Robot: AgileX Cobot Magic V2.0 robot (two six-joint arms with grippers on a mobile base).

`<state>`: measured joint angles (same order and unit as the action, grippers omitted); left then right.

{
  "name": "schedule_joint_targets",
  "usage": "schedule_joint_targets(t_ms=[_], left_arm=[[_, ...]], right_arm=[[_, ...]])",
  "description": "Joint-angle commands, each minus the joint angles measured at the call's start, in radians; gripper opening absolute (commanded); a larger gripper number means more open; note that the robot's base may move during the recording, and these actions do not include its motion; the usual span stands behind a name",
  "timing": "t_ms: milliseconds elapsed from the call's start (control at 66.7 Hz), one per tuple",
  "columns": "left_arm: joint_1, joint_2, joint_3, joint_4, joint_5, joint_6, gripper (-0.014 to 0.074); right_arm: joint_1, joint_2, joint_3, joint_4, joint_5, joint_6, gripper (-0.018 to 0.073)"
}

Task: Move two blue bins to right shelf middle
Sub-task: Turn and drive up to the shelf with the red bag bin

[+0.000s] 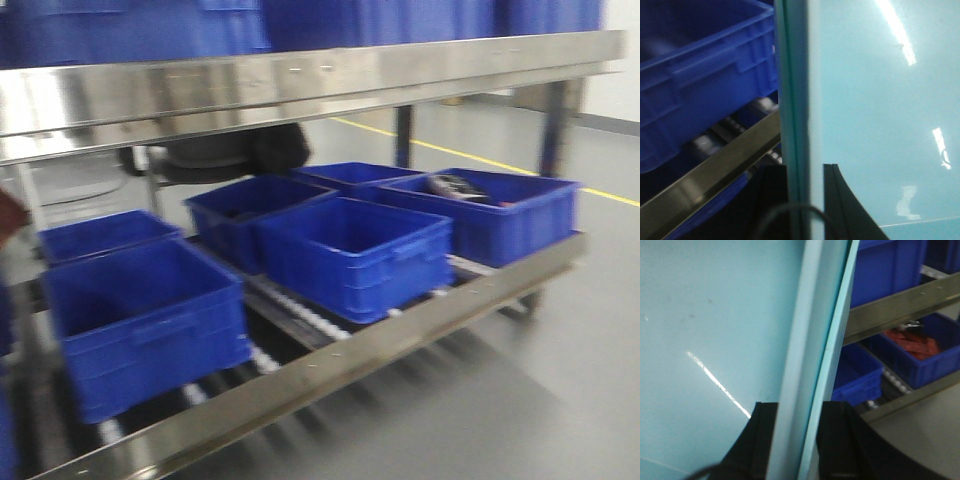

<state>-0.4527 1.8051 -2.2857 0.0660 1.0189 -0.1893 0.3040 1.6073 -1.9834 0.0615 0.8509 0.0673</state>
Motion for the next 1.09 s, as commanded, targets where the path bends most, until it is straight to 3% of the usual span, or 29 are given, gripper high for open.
schedule_joint_targets(t_ms=[0, 1079], left_arm=[[-0.023, -0.014, -0.018, -0.079, -0.128, 0.002, -0.0111], [-0.023, -0.014, -0.018, -0.079, -0.128, 0.002, -0.0111]], right_arm=[[0.018, -0.013, -0.018, 0.091, -0.074, -0.009, -0.0153], [0.018, -0.013, -0.018, 0.091, -0.074, -0.009, -0.0153]])
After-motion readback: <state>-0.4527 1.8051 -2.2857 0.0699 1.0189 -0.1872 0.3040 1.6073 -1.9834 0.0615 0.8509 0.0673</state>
